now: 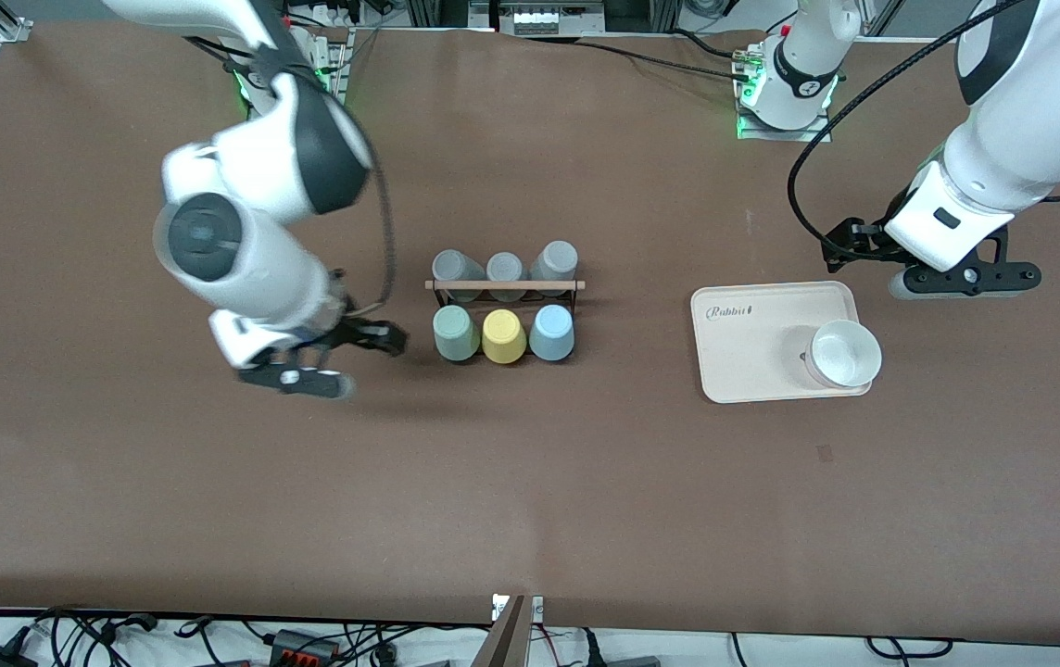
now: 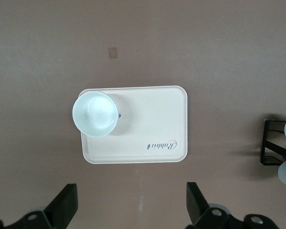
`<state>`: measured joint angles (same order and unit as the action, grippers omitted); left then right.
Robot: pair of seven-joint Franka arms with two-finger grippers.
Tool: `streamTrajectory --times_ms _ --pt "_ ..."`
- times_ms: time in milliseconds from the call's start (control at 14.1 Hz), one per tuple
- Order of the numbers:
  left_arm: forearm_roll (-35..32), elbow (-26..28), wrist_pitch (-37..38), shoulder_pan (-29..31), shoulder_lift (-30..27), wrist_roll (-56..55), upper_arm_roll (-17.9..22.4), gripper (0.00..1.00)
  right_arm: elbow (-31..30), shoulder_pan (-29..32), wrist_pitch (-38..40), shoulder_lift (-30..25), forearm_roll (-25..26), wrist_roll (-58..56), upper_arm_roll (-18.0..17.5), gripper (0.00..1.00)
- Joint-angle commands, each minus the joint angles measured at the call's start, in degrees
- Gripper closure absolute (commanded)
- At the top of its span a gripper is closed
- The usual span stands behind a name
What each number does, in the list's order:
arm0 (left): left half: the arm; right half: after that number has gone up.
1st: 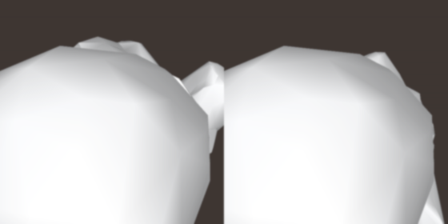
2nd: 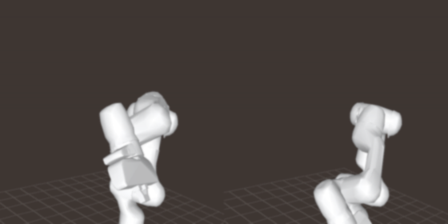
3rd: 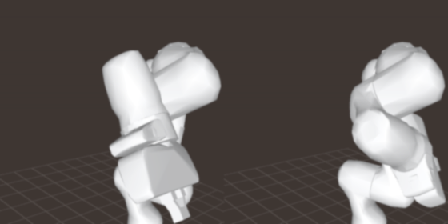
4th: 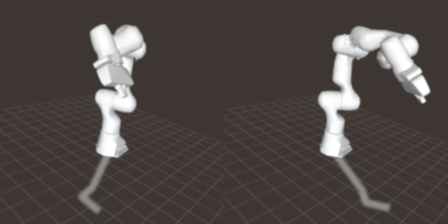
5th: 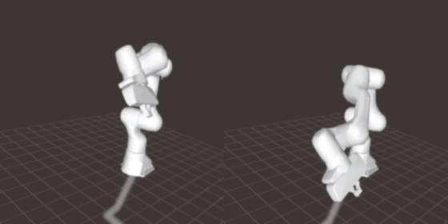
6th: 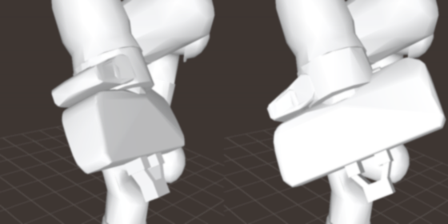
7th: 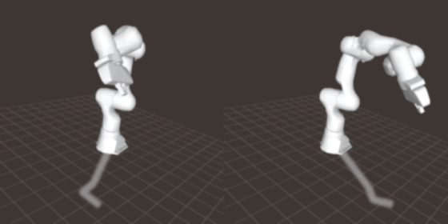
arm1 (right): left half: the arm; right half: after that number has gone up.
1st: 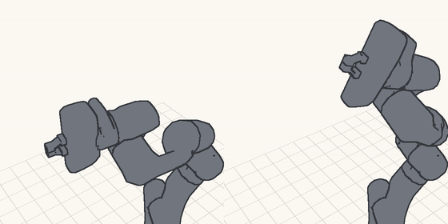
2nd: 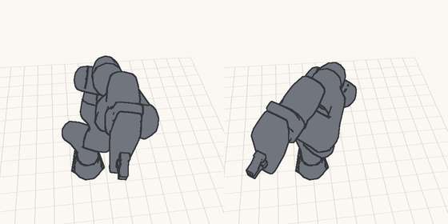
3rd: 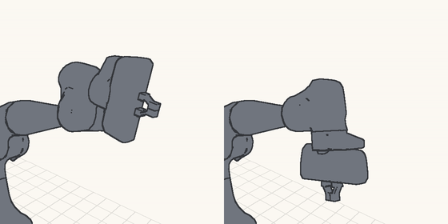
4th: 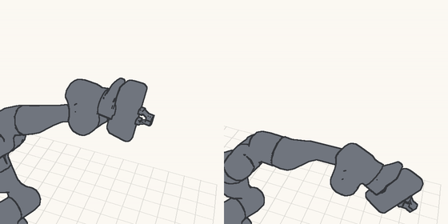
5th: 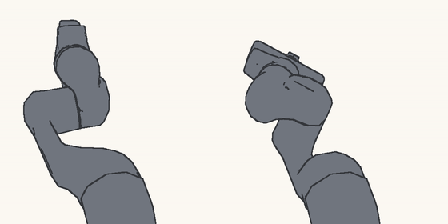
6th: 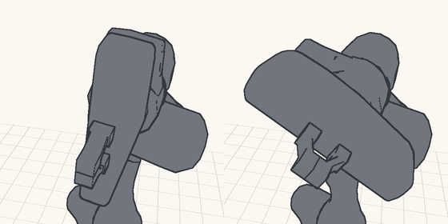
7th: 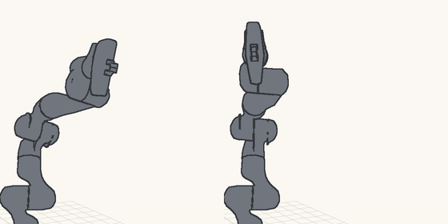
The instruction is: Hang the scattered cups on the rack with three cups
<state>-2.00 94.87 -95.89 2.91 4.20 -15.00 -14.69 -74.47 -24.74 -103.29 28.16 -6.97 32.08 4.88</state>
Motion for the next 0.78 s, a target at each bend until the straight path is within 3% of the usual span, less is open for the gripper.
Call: streamTrajectory --times_ms 0,355,496,709 --pt "-1.08 -0.30 0.96 0.60 -0.68 0.85 -0.43 0.00 -0.67 4.77 1.07 -3.19 0.46 -1.31 -0.66 0.00" --pt "-0.20 -0.39 2.81 0.42 -3.14 0.41 -2.97 0.00 -1.02 10.67 7.31 -8.11 0.90 -9.66 -0.49 0.00" --pt "-0.20 -0.48 2.73 0.51 -3.32 0.41 -2.89 0.00 -1.90 11.81 9.33 -10.57 3.26 -12.63 -0.31 0.00" --pt "-0.02 -0.48 2.72 0.78 -3.23 0.50 -2.28 0.00 -6.45 13.92 10.13 -15.40 5.73 -17.12 -0.22 0.00"
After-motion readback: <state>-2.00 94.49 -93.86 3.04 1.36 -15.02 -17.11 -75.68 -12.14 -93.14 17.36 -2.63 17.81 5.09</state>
